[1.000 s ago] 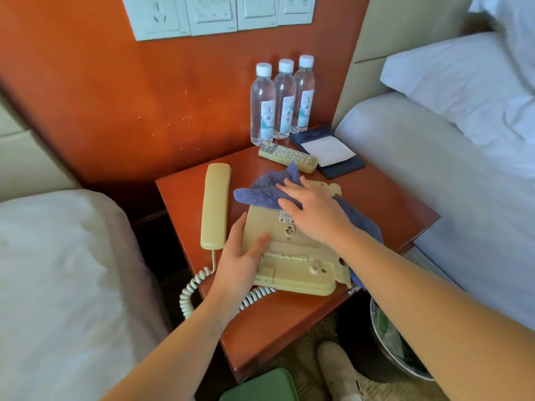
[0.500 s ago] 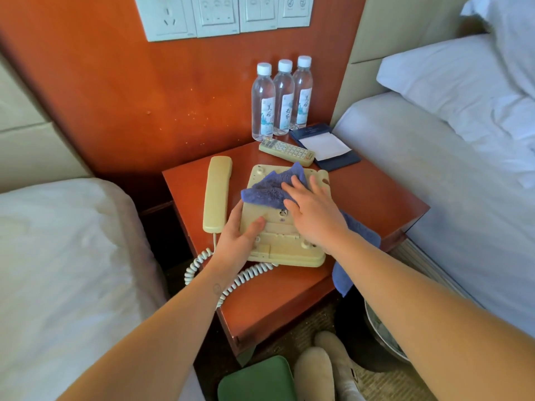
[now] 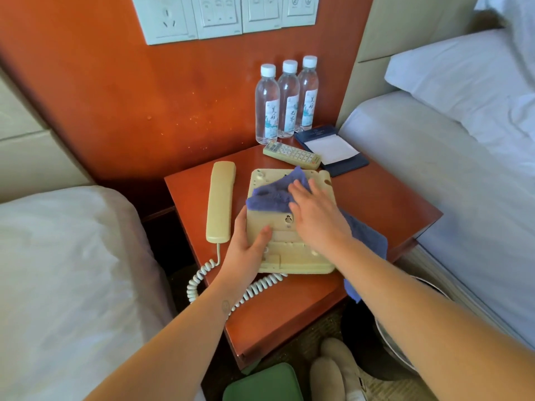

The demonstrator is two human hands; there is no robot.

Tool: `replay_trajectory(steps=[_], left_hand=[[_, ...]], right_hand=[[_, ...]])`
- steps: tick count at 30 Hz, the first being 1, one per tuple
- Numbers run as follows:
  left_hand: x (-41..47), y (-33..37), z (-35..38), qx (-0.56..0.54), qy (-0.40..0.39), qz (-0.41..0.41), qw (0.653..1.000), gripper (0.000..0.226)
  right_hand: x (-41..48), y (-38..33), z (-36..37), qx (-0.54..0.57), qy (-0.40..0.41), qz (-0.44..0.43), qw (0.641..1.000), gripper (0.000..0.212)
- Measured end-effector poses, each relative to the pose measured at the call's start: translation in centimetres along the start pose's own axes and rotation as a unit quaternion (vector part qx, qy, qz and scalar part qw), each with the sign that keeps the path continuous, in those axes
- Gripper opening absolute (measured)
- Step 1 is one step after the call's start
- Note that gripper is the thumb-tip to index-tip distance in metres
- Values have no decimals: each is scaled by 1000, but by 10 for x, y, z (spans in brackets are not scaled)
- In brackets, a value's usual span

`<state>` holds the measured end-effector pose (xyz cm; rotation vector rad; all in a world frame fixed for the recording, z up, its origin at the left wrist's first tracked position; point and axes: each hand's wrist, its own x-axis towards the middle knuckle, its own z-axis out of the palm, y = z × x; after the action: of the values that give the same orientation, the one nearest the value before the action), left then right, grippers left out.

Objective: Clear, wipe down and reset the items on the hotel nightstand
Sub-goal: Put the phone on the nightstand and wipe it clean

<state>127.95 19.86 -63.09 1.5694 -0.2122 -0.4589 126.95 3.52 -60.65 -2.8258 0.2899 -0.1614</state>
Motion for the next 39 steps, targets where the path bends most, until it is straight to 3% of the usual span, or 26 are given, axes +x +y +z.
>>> replay_trajectory(steps=[8,12,14,18,21,24,29,39], left_hand=[[3,0,0,12,3,-21,1000,60],[3,-1,0,23,2,-15,1000,59],[2,-3,0,8,9,-19,1000,58],[1,-7,2,-8,28,-23,999,58],[1,-7,4,-16,36,-26,999,57],[1,-7,4,-16,33,-26,999,59],[-1,-4,5,-23,35,-25,999,57],[1,-4,6,-22,43,-22,999,54]], right_hand=[[69,4,-9,37,10,123,992,35],[87,-25,-2,20,34,41,998,37],[96,-35,1,53,-8,7,999,38],[105,-25,-7,87,-63,15,994,32],[104,7,-17,43,-64,38,996,36],[87,40,-24,50,-31,87,995,38],[43,33,-15,191,76,131,970,36],[-63,-1,-10,206,90,93,970,37]])
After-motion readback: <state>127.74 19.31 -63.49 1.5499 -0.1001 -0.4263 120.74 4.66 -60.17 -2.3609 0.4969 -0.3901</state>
